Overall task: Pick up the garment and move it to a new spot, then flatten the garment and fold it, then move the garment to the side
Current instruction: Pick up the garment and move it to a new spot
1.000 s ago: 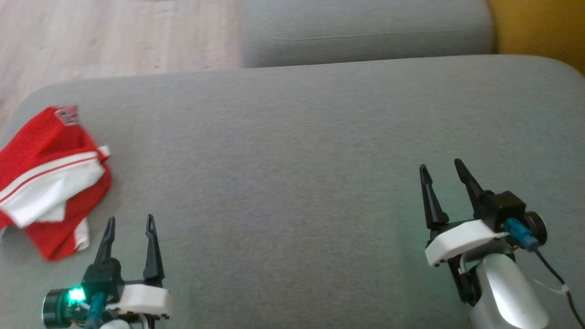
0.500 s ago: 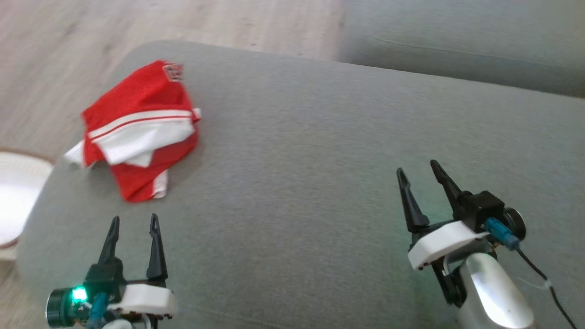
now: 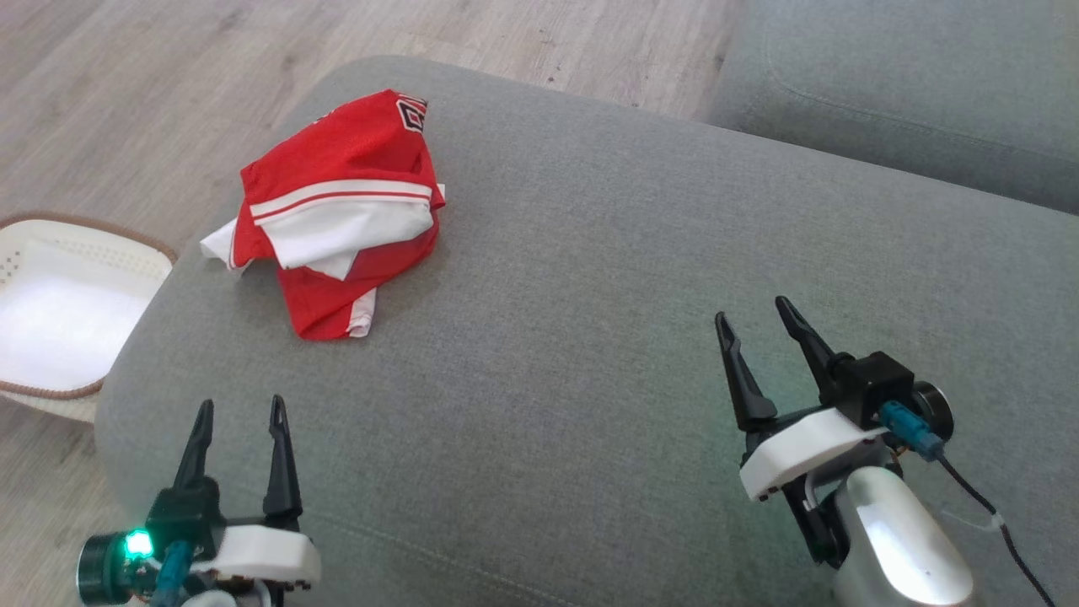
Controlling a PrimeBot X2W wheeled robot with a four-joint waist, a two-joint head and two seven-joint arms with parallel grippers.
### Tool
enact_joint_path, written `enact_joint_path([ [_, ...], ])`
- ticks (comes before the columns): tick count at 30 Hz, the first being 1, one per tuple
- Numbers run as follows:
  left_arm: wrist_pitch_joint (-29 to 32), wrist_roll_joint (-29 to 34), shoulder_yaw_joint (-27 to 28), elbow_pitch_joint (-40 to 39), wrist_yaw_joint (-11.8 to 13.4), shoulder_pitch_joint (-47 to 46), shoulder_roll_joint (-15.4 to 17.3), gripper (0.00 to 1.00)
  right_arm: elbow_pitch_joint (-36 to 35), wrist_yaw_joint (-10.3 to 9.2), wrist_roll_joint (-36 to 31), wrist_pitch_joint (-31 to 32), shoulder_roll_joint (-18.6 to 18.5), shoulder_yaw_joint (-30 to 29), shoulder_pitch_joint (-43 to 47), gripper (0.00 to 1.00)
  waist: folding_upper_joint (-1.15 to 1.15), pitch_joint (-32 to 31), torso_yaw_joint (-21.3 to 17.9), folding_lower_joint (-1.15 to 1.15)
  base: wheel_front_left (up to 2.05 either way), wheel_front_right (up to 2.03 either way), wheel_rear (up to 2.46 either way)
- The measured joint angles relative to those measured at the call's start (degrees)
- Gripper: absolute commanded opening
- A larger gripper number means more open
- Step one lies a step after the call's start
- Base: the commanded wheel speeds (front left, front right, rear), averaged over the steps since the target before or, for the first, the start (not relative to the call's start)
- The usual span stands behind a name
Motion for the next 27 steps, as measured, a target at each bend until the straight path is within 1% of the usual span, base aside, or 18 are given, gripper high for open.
enact_joint_path([
  [10,0.0,-0.3,0.4,0.0,0.0,-0.5,-0.2,1.00,0.5,0.00,0.4,0.0,0.0,0.1,-0.4,1.00,0.00,1.5,-1.9,0.00,0.00,0.00,0.00],
  [15,0.0,-0.7,0.6,1.1,-1.5,-6.0,-0.2,1.00,0.4,0.00,0.3,0.0,0.0,0.1,-2.5,1.00,0.00,3.7,-3.2,0.00,0.00,0.00,0.00],
  [18,-0.1,-0.9,1.0,4.0,-2.0,-11.0,0.2,1.00,0.4,0.00,0.2,0.0,0.0,0.1,-3.3,1.00,0.00,5.0,-4.2,0.01,0.00,0.00,0.00],
  [21,-0.1,-1.0,1.8,8.0,-2.6,-16.8,1.7,1.00,0.4,0.00,0.2,-0.1,0.0,0.3,-3.8,1.00,0.00,6.3,-5.5,0.01,0.00,0.00,0.00],
  [23,-0.1,-1.2,1.8,10.4,-3.6,-20.8,3.3,1.00,0.4,0.00,0.2,-0.1,0.0,0.4,-4.4,1.00,0.00,7.3,-6.5,0.01,0.00,0.00,0.00],
  [27,-0.1,-1.1,1.2,16.1,-4.5,-28.3,6.6,1.00,-0.2,0.00,0.3,-0.1,-0.1,1.1,-6.8,1.00,0.00,9.5,-8.4,0.01,0.00,0.00,0.00],
])
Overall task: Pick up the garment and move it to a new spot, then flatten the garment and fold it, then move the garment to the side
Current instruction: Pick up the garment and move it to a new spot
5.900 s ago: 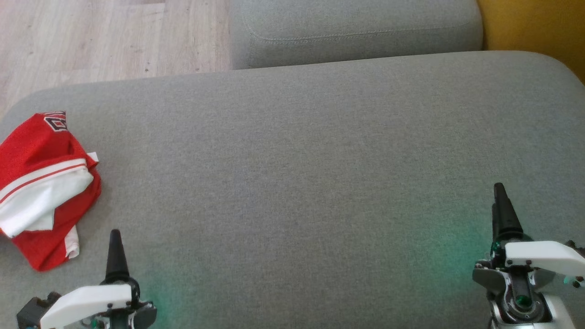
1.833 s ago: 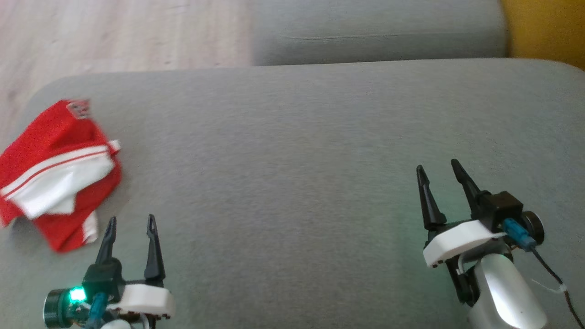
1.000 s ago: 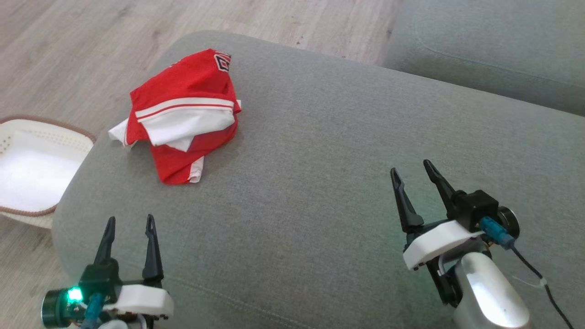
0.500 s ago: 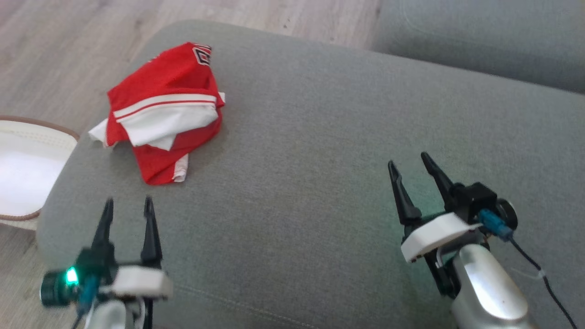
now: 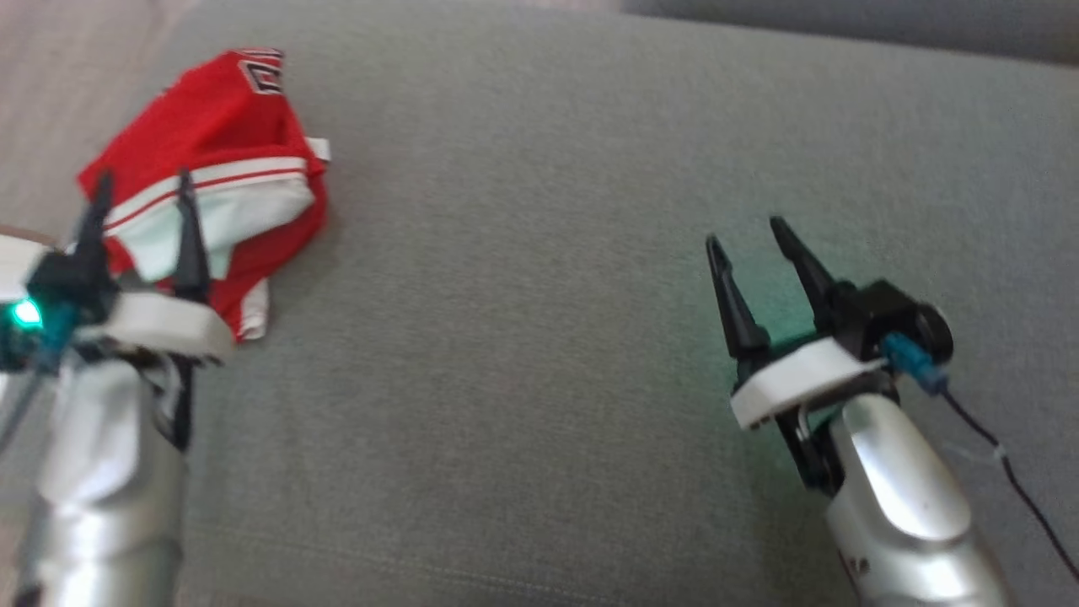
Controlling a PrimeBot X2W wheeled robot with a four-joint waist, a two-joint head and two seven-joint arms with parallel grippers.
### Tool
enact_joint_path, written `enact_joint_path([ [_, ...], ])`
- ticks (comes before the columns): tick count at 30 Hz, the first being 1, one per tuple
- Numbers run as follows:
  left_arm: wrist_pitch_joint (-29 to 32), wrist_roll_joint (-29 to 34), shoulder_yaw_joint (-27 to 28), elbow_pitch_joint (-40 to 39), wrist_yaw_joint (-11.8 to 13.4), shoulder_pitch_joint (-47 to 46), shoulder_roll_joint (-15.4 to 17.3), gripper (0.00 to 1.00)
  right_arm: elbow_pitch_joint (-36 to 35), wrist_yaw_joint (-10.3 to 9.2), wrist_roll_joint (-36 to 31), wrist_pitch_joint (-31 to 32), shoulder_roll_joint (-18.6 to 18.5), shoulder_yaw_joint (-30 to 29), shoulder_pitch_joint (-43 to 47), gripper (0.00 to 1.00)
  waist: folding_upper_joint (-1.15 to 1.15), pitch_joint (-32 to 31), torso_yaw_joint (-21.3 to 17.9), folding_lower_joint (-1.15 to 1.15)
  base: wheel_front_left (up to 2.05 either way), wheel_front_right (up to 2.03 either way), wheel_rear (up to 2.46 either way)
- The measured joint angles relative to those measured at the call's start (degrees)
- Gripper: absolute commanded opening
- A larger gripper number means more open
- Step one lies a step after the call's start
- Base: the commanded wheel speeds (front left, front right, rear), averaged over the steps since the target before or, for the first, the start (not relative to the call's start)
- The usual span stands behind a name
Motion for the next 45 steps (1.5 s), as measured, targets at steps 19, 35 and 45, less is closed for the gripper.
enact_joint_path([
  [19,5.0,1.9,-4.7,25.0,-1.0,-20.9,9.3,1.00,-2.5,0.00,-0.3,0.0,-1.6,1.0,-6.1,1.00,0.00,10.1,-8.2,0.01,0.00,0.00,0.00],
  [35,0.6,1.2,-7.3,22.7,-0.1,-25.8,7.9,0.00,-2.0,0.00,-0.3,0.0,-1.5,-0.7,-4.5,1.00,0.00,5.0,-8.0,-0.01,0.00,0.00,0.00],
  [45,-0.1,-2.4,-14.4,5.5,-1.5,-24.6,-1.5,0.00,-2.6,0.00,0.9,-0.1,-0.8,-0.2,-2.2,1.00,0.00,-0.2,-12.7,-0.02,0.00,0.00,0.00],
])
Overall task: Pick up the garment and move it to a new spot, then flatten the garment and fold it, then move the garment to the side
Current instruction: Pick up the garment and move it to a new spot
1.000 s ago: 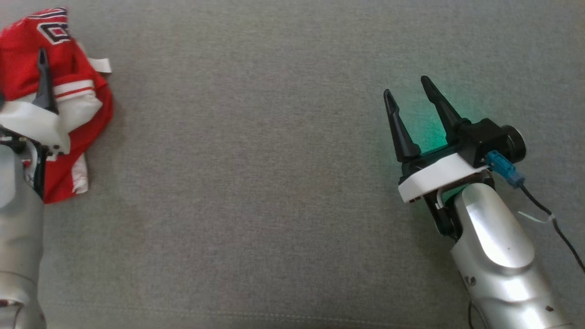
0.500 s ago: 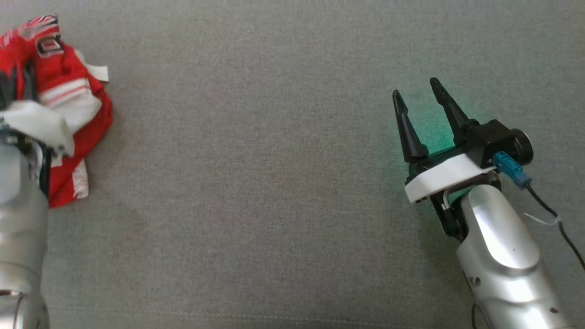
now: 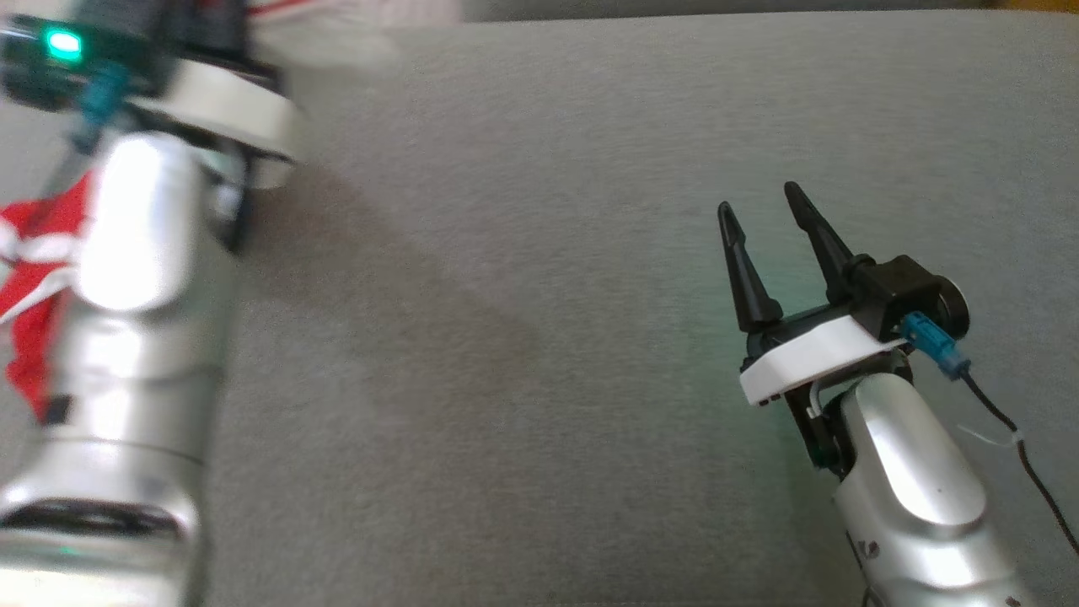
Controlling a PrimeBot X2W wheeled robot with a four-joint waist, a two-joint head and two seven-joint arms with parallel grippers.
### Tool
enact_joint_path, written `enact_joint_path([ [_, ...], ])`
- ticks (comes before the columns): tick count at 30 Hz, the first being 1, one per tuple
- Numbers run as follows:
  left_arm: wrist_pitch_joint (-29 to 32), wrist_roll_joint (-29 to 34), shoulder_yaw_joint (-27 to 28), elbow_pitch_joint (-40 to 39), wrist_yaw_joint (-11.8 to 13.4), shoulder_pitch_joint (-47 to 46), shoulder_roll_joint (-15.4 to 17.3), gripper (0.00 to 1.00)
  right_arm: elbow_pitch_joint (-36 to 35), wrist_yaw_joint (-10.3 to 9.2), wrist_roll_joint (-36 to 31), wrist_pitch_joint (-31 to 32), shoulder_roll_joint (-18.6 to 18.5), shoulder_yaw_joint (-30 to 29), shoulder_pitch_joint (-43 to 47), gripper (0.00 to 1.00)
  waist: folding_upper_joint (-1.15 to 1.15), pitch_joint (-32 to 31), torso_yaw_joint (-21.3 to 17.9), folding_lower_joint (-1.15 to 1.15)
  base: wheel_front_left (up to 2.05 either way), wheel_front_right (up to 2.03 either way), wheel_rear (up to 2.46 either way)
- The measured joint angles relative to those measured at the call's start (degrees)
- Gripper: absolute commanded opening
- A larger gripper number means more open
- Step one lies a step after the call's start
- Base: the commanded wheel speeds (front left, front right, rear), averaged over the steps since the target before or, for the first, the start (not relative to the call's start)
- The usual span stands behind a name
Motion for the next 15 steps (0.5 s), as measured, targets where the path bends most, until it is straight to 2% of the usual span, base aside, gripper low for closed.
enact_joint_path([
  [7,-0.2,-5.5,-9.3,-6.5,0.0,8.5,-6.9,0.00,-1.0,0.00,0.4,0.0,0.1,1.1,2.0,1.00,0.00,-2.0,-6.6,0.00,0.00,0.00,0.00],
  [12,-0.2,-9.4,-14.6,-6.5,0.0,13.5,-7.5,0.00,-1.1,0.00,0.9,0.0,0.2,1.5,2.4,1.00,0.00,-2.7,-11.5,0.00,0.00,0.00,0.00],
  [14,-0.2,-11.0,-17.0,-5.9,1.3,15.5,-7.5,0.00,-1.2,0.00,1.3,0.0,0.2,1.7,2.4,1.00,0.00,-2.7,-13.2,0.00,0.00,0.00,0.00],
  [15,-0.2,-11.1,-18.2,-5.2,1.9,16.4,-7.5,0.40,-1.3,0.00,1.4,0.0,0.2,1.7,2.4,1.00,0.00,-2.6,-13.9,0.00,0.00,0.00,0.00],
])
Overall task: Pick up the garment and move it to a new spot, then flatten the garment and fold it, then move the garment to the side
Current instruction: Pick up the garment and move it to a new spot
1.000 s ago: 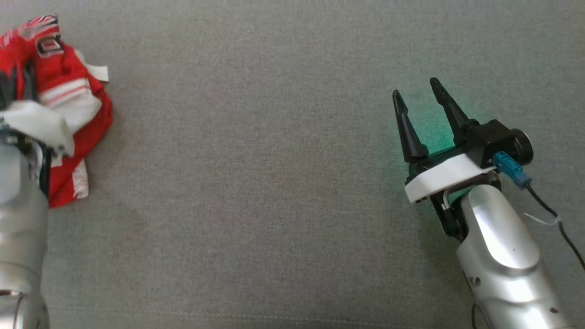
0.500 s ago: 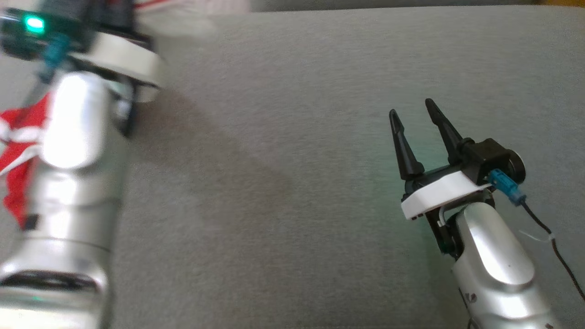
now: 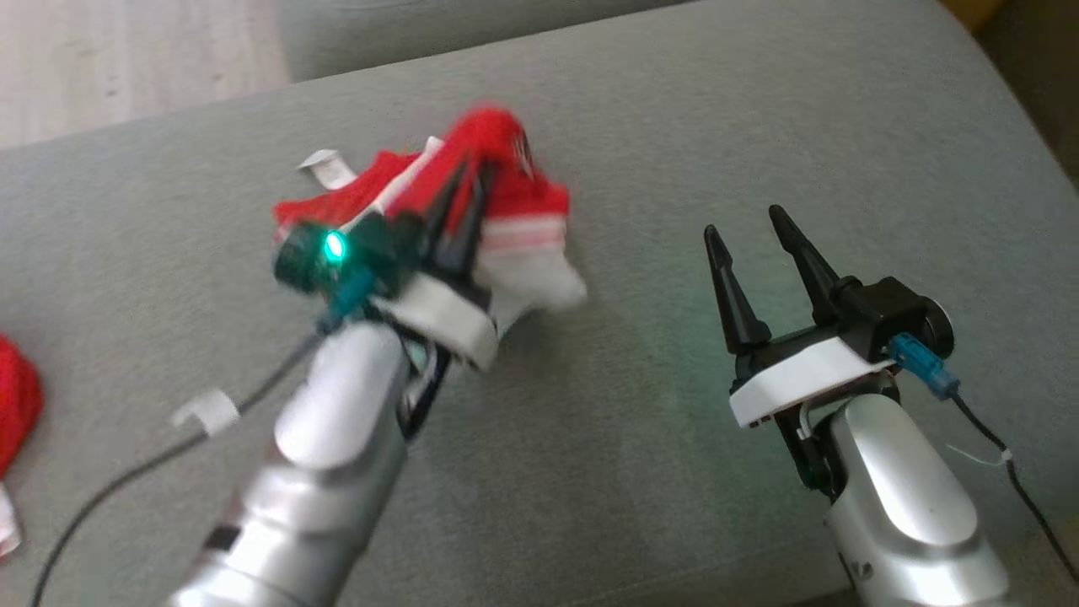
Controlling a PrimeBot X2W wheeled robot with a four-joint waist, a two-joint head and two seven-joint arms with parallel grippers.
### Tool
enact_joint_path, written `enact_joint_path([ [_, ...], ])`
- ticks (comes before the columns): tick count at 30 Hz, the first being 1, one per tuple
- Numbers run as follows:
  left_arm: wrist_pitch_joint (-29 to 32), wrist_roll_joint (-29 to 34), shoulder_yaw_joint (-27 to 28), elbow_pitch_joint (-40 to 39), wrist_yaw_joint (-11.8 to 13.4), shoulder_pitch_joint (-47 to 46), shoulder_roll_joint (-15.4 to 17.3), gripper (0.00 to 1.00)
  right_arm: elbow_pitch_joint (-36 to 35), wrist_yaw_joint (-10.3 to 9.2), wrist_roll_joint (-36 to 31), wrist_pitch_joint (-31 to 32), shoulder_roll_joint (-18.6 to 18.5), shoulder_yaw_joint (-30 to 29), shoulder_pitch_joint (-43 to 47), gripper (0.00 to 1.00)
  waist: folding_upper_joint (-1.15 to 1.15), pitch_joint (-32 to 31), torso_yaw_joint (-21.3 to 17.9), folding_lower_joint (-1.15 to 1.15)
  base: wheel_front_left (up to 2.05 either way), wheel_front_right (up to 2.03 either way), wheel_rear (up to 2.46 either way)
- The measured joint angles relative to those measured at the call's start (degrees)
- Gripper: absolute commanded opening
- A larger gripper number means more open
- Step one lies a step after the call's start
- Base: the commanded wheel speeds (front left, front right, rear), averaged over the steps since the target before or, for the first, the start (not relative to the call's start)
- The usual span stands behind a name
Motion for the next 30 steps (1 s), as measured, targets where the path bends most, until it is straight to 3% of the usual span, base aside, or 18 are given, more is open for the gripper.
enact_joint_path([
  [1,0.0,-0.3,-0.5,0.7,0.6,1.0,-0.1,1.00,0.0,0.00,0.0,0.0,0.0,0.0,0.0,1.00,0.00,0.1,-0.6,0.00,0.00,0.00,0.00],
  [7,0.0,-0.1,1.4,3.9,3.9,6.0,0.4,1.00,-0.6,0.00,0.0,0.0,0.1,-0.8,0.1,1.00,0.00,0.7,0.0,0.01,0.00,0.00,0.00],
  [15,0.0,2.3,11.9,-4.3,8.5,17.9,4.8,1.00,-0.8,0.00,0.3,0.0,0.3,-2.8,3.6,1.00,0.00,-2.3,3.5,0.01,0.00,0.00,0.00],
  [22,0.0,4.0,19.0,-11.4,9.7,29.1,4.8,1.00,-0.3,0.00,-0.2,0.0,0.4,-4.5,6.0,1.00,0.00,-5.3,6.2,0.00,0.00,0.00,0.00],
  [30,0.0,6.9,25.4,-18.9,8.9,39.2,2.8,1.00,0.5,0.00,-0.6,0.0,0.5,-5.9,8.7,1.00,0.00,-8.1,8.5,0.00,0.00,0.00,0.00],
])
